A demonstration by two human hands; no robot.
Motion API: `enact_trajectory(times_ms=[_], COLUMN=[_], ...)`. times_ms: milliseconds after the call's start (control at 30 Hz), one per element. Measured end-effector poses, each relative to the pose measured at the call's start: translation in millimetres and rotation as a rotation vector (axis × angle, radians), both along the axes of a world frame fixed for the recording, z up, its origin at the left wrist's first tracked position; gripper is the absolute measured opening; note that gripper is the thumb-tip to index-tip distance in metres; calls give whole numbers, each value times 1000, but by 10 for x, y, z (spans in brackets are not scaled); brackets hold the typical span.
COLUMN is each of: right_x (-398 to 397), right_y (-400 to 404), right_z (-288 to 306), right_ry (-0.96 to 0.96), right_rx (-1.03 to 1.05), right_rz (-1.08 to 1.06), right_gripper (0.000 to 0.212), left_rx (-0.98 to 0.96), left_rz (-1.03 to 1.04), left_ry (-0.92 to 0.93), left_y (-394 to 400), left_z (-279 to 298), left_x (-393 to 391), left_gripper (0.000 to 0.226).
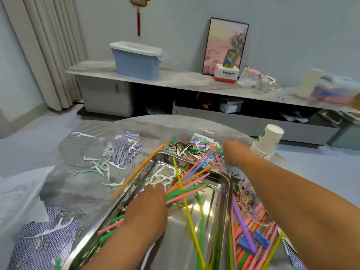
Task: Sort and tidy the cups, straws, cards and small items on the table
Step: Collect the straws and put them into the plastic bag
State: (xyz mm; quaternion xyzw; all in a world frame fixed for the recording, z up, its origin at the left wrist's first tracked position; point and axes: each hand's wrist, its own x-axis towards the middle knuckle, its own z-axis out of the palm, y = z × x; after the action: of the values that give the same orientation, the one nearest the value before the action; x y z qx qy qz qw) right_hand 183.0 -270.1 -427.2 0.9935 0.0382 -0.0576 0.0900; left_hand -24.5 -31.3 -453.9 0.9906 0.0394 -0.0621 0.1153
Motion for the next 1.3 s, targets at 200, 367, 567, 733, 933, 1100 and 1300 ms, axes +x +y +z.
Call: enact_trajectory(times_ms=[200,367,567,733,933,1100,1300], right_x=[-175,-484,-928,-1159,-1282,-1386,-1616], right_y=[249,365,346,312,368,295,396], right_z=[432,714,696,478,515,304,206], right_ry=[-139,-61,219,297,247,344,278], right_rx=[-296,-296,-63,-21,101,196,312], right_rz=[66,57,-36,-140,-192,-177,-231], right_gripper=[28,28,21,16,25,36,30], left_rx=[-9,27,-164,-303,-395,-583,-608], left_rz=[-7,-53,31,108,134,254,245], left_ry=[42,54,121,128,112,130,154], left_y=[49,66,124,156,32,-10,-23], left_z=[97,207,296,247,214,171,169], left_x=[-38,-59,-107,-93,-60,-28,-50], left_gripper=[30,33,13,11,19,15,17])
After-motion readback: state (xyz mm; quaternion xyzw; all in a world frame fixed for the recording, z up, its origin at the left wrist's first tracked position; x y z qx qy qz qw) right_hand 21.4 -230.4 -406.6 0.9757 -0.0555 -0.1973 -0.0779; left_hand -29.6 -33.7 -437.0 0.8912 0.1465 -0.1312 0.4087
